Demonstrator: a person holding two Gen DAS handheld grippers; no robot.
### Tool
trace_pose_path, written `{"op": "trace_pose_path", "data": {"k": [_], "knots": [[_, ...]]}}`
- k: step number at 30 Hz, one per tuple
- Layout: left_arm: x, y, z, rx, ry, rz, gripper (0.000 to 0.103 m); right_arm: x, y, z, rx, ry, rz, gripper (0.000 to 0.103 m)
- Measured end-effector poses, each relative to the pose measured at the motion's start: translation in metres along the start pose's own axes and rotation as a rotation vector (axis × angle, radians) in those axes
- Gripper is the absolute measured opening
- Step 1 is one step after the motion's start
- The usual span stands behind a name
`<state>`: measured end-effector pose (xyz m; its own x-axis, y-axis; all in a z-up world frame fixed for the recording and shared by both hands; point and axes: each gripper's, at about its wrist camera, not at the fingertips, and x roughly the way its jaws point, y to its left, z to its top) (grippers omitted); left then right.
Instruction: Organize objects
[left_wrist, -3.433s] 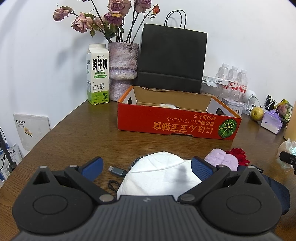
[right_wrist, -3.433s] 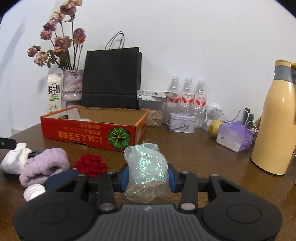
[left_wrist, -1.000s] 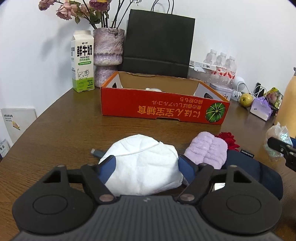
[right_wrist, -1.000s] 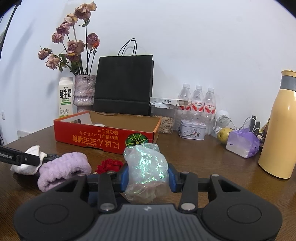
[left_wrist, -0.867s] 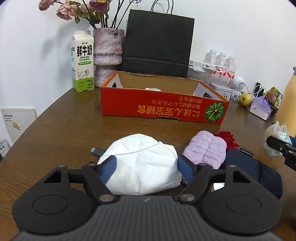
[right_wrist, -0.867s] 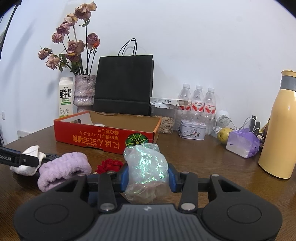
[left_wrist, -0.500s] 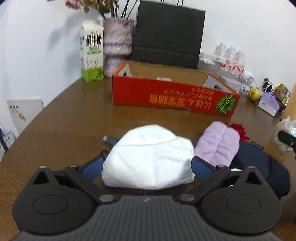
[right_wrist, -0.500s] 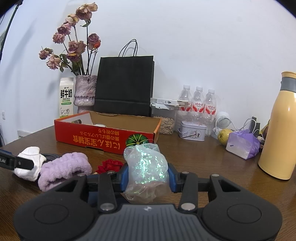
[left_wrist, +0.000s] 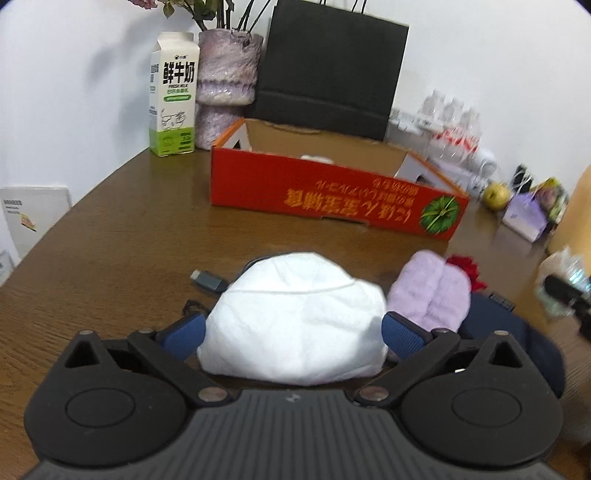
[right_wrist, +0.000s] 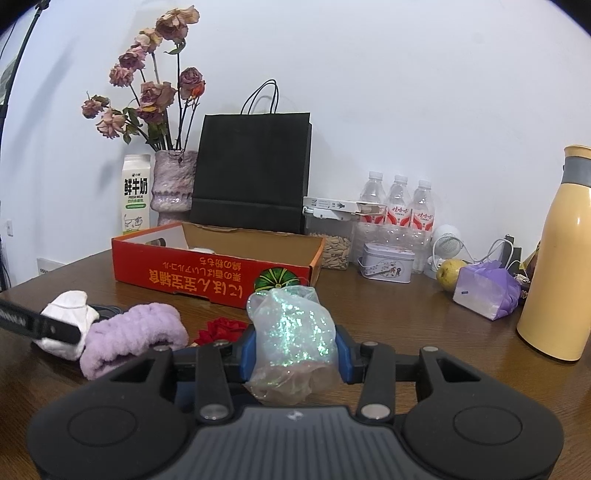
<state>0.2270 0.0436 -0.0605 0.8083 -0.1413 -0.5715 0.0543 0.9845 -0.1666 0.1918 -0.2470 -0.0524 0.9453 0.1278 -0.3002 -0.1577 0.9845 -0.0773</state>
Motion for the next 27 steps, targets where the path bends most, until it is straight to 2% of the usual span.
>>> {"op": "trace_pose_path", "data": {"k": [3, 9, 14, 18, 22, 27], "knots": [[0.009, -0.004, 0.002, 0.007, 0.026, 0.004, 0.103, 0.000, 0.000, 0.000, 0.000, 0.001, 0.000, 0.042], [0.013, -0.013, 0.000, 0.058, 0.028, 0.014, 0.103, 0.001, 0.001, 0.000, 0.001, 0.004, 0.000, 0.042], [0.007, -0.012, -0.003, 0.059, 0.029, -0.006, 0.095, 0.000, 0.001, -0.002, 0.000, 0.001, 0.000, 0.042], [0.003, -0.011, -0.006, 0.049, 0.026, -0.002, 0.095, 0.000, 0.001, -0.002, 0.003, -0.001, -0.001, 0.042], [-0.006, -0.010, -0.008, 0.040, 0.002, 0.020, 0.089, -0.001, 0.001, -0.002, 0.002, -0.004, 0.000, 0.042], [-0.025, -0.015, -0.011, 0.057, -0.064, 0.066, 0.088, -0.002, 0.001, -0.002, 0.002, -0.009, 0.004, 0.042]]}}
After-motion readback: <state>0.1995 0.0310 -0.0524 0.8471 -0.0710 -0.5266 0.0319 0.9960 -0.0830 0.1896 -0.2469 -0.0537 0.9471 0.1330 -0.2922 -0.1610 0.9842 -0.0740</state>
